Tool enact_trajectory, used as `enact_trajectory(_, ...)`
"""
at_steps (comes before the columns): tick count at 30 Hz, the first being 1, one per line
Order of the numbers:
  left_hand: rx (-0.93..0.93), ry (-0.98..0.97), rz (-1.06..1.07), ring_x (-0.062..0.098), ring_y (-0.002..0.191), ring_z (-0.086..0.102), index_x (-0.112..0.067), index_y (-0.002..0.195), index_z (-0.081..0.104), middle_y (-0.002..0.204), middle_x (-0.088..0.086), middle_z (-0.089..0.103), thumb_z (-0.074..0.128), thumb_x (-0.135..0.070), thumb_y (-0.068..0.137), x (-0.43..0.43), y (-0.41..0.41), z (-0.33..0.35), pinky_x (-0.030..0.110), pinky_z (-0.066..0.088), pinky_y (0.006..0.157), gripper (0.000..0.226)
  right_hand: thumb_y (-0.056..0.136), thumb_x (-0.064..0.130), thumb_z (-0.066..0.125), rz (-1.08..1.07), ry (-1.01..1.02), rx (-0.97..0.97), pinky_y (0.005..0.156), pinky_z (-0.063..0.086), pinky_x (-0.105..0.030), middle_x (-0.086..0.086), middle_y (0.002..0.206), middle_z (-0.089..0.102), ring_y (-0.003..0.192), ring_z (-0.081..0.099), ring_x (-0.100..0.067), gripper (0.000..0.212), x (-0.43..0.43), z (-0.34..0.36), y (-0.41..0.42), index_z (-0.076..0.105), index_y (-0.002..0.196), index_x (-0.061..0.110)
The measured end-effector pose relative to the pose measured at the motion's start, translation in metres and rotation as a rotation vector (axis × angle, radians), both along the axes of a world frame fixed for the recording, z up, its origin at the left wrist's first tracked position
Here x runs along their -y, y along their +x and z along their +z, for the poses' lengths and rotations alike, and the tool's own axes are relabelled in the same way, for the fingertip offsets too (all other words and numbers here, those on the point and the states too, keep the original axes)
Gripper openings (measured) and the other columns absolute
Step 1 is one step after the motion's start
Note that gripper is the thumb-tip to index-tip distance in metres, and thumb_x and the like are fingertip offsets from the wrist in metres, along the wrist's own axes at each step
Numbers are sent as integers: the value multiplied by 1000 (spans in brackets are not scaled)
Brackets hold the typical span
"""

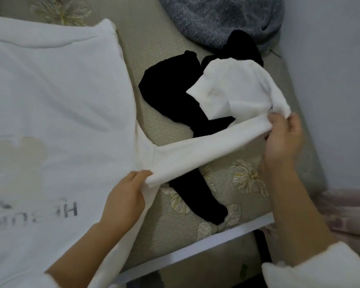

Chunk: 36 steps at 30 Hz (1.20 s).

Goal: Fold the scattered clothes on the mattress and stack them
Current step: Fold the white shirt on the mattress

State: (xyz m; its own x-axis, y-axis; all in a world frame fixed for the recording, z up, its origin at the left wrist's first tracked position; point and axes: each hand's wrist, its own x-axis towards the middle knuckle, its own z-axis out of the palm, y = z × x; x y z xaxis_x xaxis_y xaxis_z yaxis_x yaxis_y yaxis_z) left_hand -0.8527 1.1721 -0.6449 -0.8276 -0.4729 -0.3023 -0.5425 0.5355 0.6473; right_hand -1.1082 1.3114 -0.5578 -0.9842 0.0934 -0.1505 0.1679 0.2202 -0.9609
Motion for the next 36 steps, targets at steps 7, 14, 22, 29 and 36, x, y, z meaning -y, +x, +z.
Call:
enact_trajectory(7, 170, 79, -22, 19, 120, 51, -24, 127, 57, 134, 1, 55, 46, 12, 76, 5, -12, 15, 24, 39, 91, 63, 94, 16, 52, -91, 329, -42, 58, 37, -6, 2, 86, 52, 69, 49, 2, 8, -39, -7, 46, 46, 90, 13)
enact_trajectory(14, 110, -232, -358, 34, 128, 37, -17, 120, 58, 138, 18, 49, 57, -16, 64, -25, -9, -2, 55, 43, 96, 56, 90, 28, 57, 19, 245, 244, 62, 38, -28, -21, 69, 46, 69, 45, -20, 45, -77, -27, 36, 57, 85, -17)
enact_trajectory(22, 123, -318, -380, 30, 111, 53, -30, 122, 59, 127, 8, 60, 80, -29, 71, -51, -37, -16, 49, 48, 85, 55, 88, 28, 62, 339, 269, 400, 48, 43, -26, -1, 67, 65, 52, 55, -11, 38, -51, -25, -17, 53, 123, 15)
enact_trajectory(29, 92, -239, -358, 25, 93, 62, -36, 95, 73, 109, -5, 67, 39, -47, 84, -34, -51, -14, 39, 49, 68, 38, 85, 30, 68, 712, 663, 370, 59, 49, -30, 3, 76, 62, 67, 60, -14, 22, -43, -63, -9, 62, 95, 11)
enact_trajectory(36, -172, 138, -31, 4, 80, 57, -36, 82, 61, 78, -17, 64, 41, -46, 95, -18, -59, 21, 19, 43, 71, 26, 89, 38, 59, 0, 571, -136, 53, 29, -26, 4, 58, 40, 56, 36, -12, 41, -84, -27, -30, 46, 57, 17)
